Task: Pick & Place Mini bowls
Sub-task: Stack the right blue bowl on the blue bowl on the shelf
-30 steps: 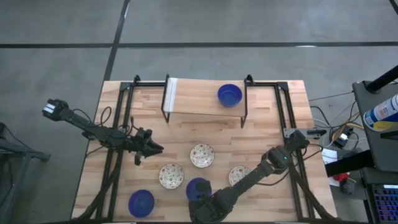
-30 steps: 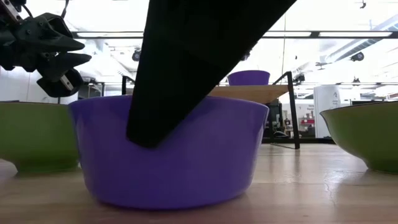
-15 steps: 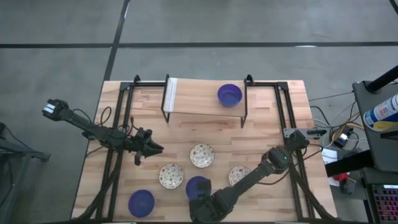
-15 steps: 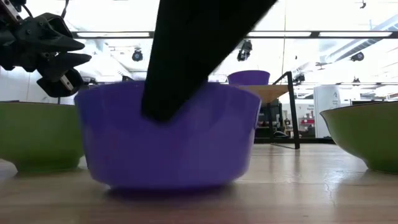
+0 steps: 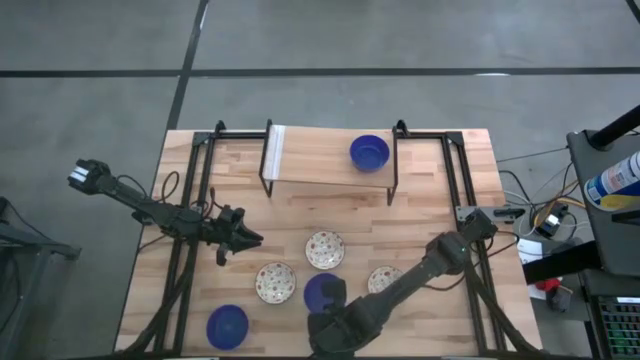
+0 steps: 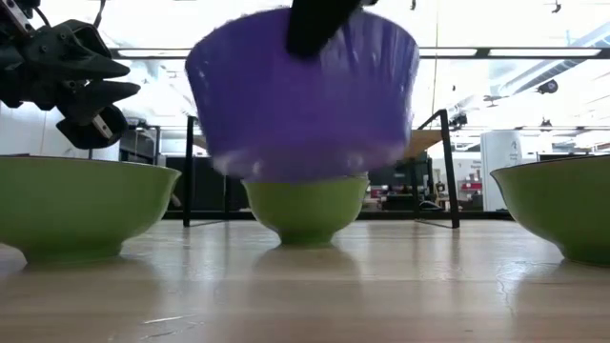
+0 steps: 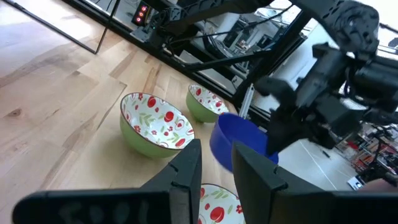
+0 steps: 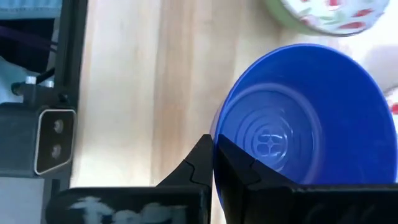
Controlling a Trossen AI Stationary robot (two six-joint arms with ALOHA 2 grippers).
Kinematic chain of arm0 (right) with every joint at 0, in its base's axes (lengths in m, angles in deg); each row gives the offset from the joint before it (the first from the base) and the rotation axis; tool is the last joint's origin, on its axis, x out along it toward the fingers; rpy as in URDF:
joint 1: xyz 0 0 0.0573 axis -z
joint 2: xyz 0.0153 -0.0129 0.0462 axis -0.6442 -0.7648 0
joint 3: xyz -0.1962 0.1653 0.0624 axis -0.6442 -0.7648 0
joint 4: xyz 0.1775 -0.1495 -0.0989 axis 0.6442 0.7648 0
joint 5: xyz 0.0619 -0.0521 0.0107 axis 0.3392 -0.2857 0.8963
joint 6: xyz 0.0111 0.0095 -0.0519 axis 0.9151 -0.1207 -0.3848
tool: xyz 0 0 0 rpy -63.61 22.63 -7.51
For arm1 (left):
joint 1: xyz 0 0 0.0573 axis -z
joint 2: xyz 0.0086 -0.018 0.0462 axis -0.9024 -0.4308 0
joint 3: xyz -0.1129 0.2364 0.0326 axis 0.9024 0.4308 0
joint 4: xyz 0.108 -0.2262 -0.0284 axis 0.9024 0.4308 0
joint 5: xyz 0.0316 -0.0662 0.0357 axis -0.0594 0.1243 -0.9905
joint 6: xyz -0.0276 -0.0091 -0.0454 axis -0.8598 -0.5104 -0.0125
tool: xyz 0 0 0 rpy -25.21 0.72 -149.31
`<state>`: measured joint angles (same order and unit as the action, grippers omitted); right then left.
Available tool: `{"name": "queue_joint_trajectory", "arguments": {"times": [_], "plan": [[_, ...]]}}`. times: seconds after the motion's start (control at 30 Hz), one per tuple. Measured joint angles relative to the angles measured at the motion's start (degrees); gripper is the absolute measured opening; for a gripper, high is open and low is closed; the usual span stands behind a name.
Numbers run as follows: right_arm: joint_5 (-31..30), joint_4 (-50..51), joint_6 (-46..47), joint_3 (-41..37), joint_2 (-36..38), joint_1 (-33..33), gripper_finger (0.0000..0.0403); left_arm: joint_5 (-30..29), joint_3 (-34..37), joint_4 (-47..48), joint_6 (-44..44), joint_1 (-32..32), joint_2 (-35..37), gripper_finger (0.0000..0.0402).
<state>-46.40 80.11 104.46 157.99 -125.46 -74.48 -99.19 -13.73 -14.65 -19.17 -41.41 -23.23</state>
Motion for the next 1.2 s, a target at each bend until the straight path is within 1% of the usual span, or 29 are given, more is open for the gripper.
{"name": "queue_joint_trajectory", "arguments": {"times": [0.17, 0.33, 0.63, 0.77, 1.0, 1.2], "plan": [[-1.8, 2.3, -0.1, 0.1, 2.2, 0.3, 0.0008, 0.0, 0.0, 0.0, 0.0, 0.0, 0.0, 0.0083], [-5.1, 6.5, 0.3, 0.1, 5.3, 0.6, 0.0008, 0.0, 0.0, 0.0, 0.0, 0.0, 0.0, 0.0083], [-9.3, 11.2, 0.5, 0.2, 12.9, 2.3, 0.0008, 0.0, 0.0, 0.0, 0.0, 0.0, 0.0, 0.0083], [-11.7, 14.1, 0.5, 0.2, 16.1, 4.1, 0.0008, 0.0, 0.0, 0.0, 0.0, 0.0, -0.1, 0.0083], [-13.7, 17.7, 1.4, 0.2, 20.1, 8.9, 0.0008, 0.0, 0.0, 0.0, 0.0, 0.0, -0.1, 0.0083], [-13.7, 20.2, 1.5, 0.1, 21.9, 13.1, 0.0008, 0.0, 0.0, 0.0, 0.0, 0.0, -0.2, 0.0083]]}}
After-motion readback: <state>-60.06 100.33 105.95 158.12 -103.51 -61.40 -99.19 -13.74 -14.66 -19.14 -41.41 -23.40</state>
